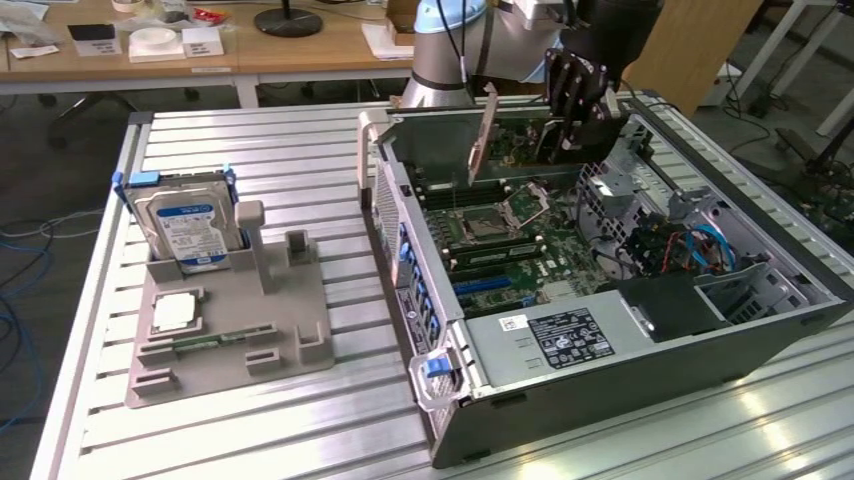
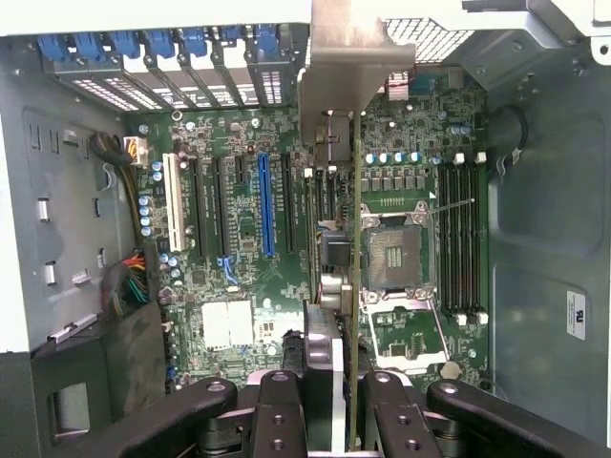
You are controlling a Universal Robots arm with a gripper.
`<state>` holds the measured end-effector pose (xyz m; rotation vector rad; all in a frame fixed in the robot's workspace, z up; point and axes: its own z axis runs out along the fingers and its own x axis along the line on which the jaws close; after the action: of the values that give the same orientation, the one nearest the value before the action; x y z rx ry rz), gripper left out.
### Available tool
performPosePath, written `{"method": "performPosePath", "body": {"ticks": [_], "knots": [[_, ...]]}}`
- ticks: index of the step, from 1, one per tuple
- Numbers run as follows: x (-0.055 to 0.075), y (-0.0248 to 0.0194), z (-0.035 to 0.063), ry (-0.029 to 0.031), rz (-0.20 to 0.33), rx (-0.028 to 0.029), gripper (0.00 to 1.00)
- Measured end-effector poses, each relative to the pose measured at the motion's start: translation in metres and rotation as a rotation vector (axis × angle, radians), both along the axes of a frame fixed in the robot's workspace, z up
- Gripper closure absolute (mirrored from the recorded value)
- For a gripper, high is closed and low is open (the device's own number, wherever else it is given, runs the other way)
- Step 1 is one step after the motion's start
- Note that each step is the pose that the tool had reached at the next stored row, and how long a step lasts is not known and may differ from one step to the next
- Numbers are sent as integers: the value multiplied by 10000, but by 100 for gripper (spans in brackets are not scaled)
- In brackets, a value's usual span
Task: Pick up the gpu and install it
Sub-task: 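Insert the gpu into the slot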
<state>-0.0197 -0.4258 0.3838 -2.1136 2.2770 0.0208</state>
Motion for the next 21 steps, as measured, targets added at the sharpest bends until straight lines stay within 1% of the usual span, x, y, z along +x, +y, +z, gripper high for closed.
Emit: {"method": "performPosePath", "body": {"ticks": [8,9,12,16,17,21], "knots": [[-1,-1,-8,-2,10,6,72],[-2,-5,-15,-1,47,16,72],[-12,-8,-51,0,252,109,72],[-30,-11,-116,0,327,171,72],[-42,-12,-133,-1,373,182,72],[-54,-29,-185,1,622,190,72]]}}
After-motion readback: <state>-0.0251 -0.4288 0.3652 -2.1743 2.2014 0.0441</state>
